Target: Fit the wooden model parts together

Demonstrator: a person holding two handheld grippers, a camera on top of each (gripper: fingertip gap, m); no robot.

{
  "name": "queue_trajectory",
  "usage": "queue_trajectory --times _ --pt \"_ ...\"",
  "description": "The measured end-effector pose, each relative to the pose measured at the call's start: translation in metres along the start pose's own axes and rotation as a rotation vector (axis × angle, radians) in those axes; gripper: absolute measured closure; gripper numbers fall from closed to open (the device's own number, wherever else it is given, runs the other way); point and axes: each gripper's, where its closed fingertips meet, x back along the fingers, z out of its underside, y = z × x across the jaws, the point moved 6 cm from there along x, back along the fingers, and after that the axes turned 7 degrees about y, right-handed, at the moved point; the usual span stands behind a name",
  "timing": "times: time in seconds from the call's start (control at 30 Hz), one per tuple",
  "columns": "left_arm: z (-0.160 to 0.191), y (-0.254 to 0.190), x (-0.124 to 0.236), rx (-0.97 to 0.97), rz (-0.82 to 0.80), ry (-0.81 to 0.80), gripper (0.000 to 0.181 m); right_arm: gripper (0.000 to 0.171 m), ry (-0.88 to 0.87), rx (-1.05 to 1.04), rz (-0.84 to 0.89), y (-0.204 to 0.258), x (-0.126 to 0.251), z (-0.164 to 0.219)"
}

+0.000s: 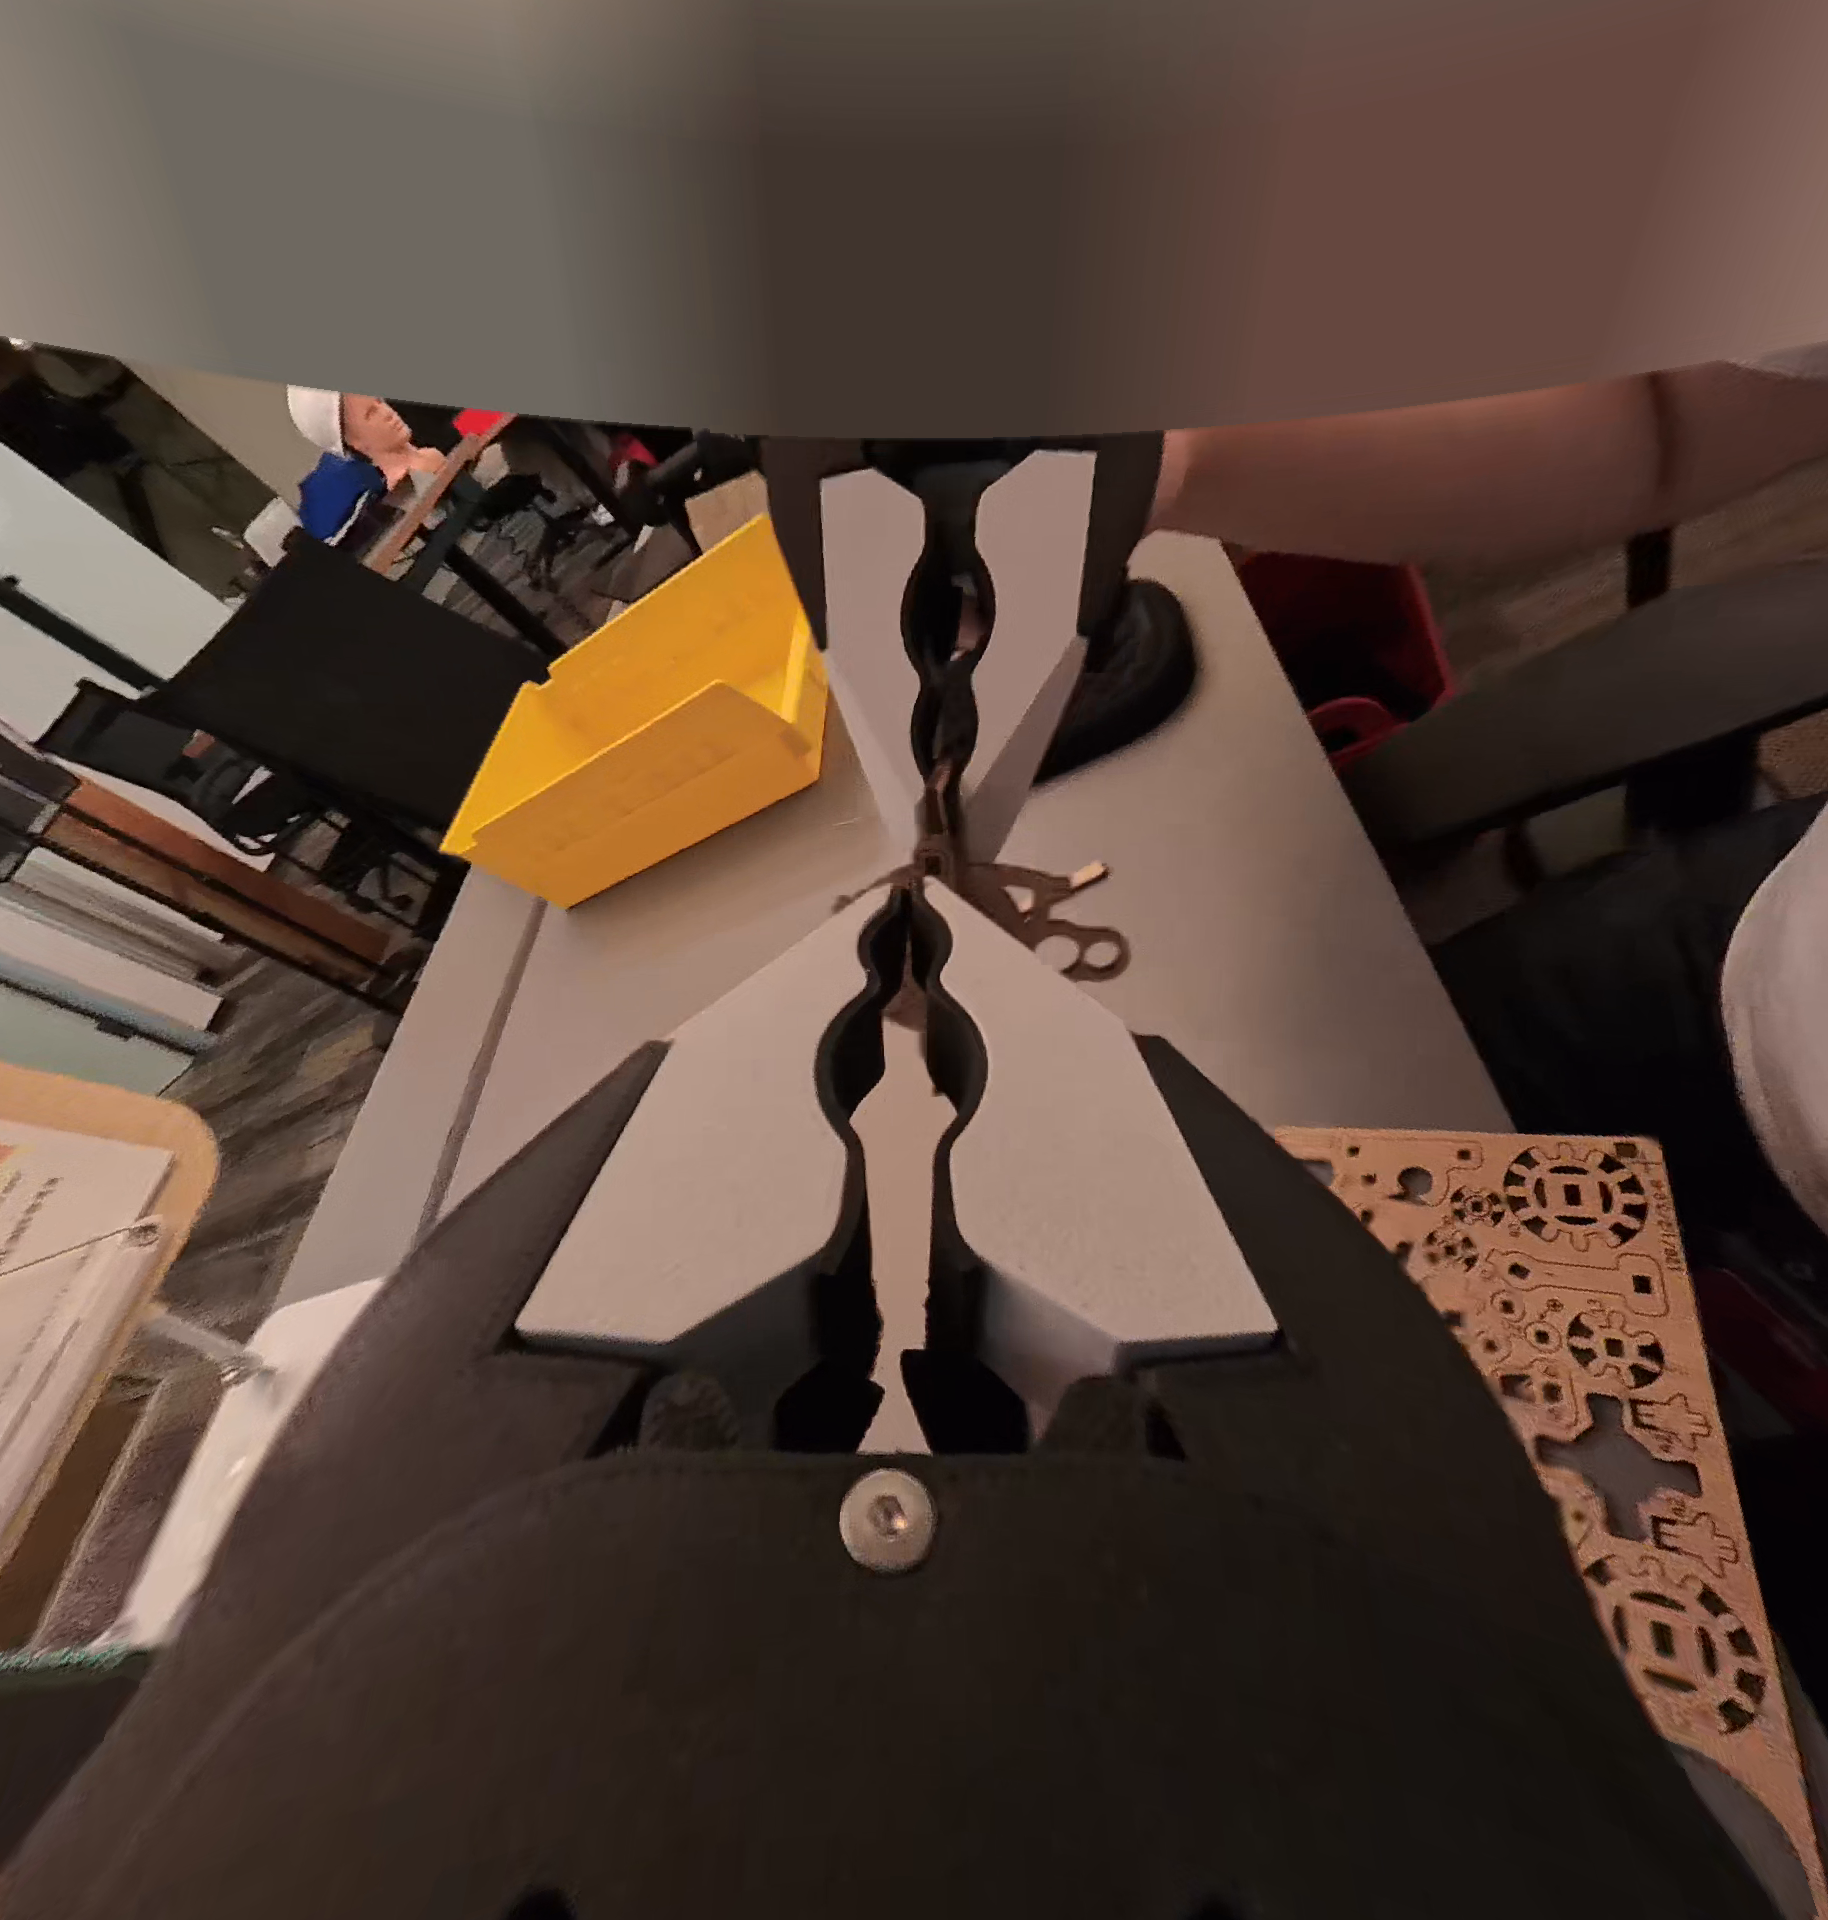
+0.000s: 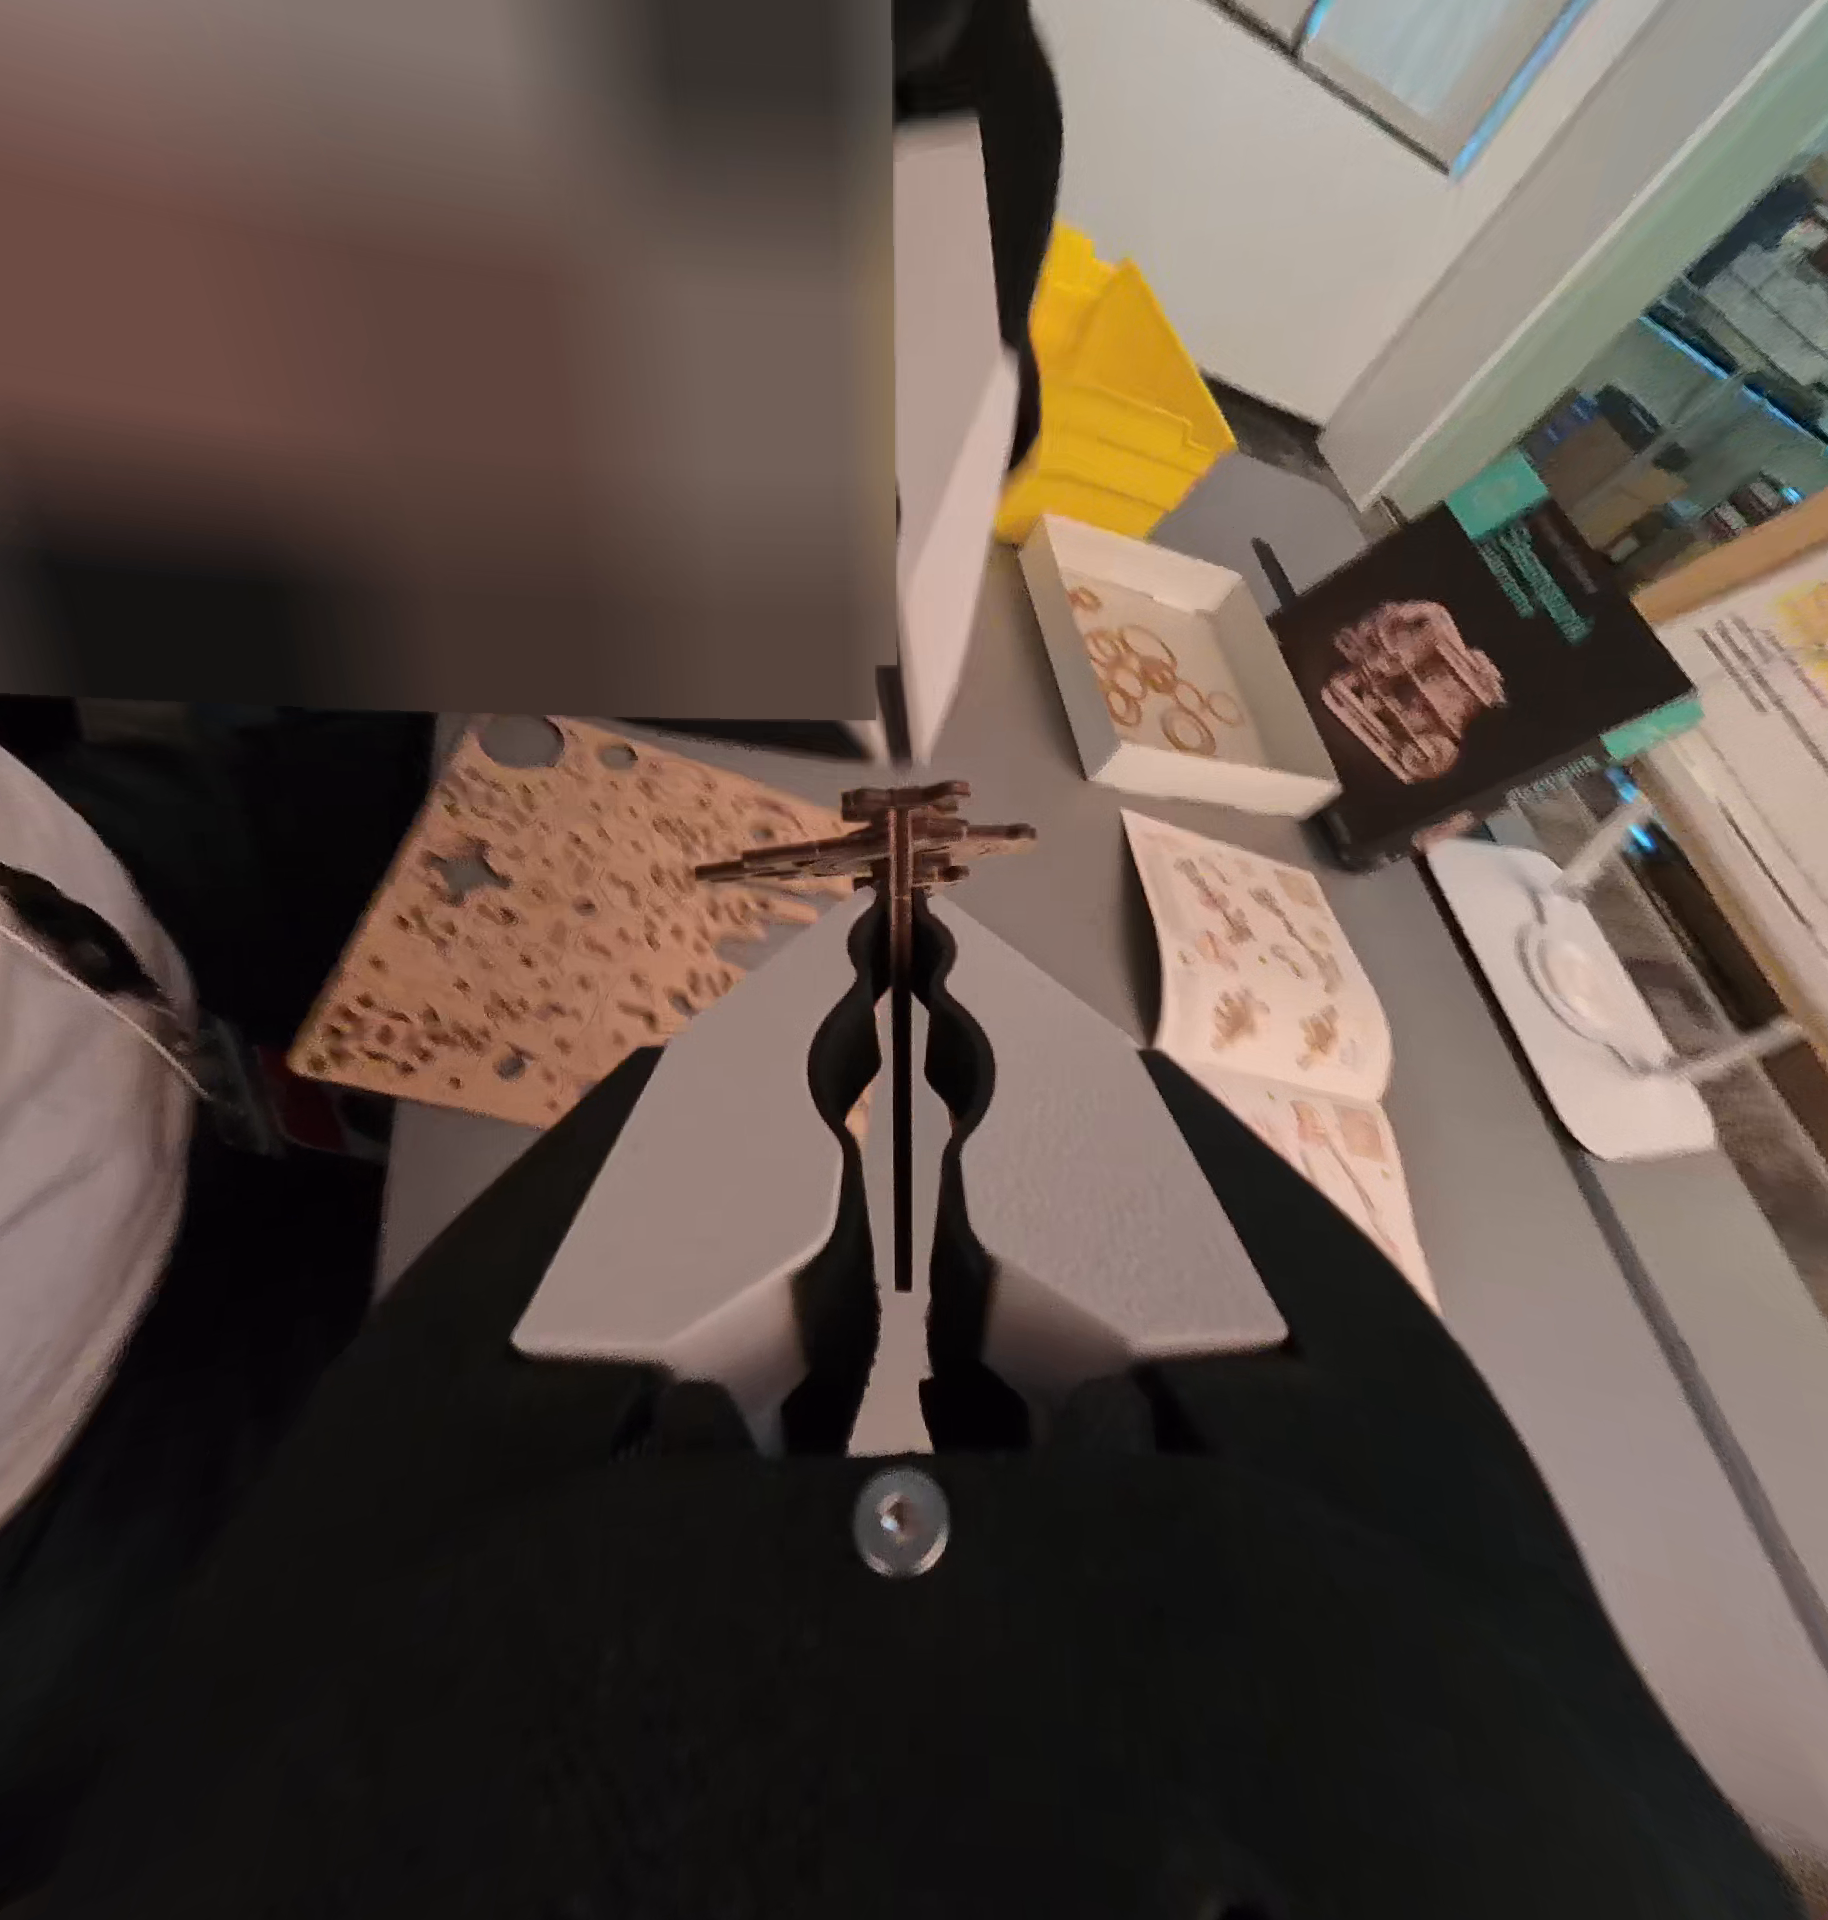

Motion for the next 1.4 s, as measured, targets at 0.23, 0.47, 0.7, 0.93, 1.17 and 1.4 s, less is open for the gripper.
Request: queue_trajectory --times 0.23,0.47,0.7,0.93,1.17,1.4 --pt "0.003 0.002 0.0 0.033 -0.016 -0.018 0.181 0.171 0.058 0.05 0.015 0.002 -0.005 0.0" --pt "0.007 0.008 0.012 0.06 -0.047 -0.002 0.181 0.171 0.108 -0.017 0.047 -0.004 -0.004 0.011" --pt "-0.004 -0.001 0.012 0.038 -0.05 -0.032 0.181 0.171 0.075 -0.021 0.052 -0.004 0.001 0.003" --pt "0.0 0.003 0.005 0.064 -0.039 -0.042 0.181 0.171 0.093 0.001 0.064 -0.003 0.002 0.005" --pt "0.005 0.001 -0.002 0.093 -0.016 -0.033 0.181 0.171 0.032 -0.011 0.04 -0.003 0.006 0.001" --pt "-0.001 0.005 0.0 0.06 -0.057 -0.02 0.181 0.171 0.051 0.006 0.092 -0.009 0.007 0.003"
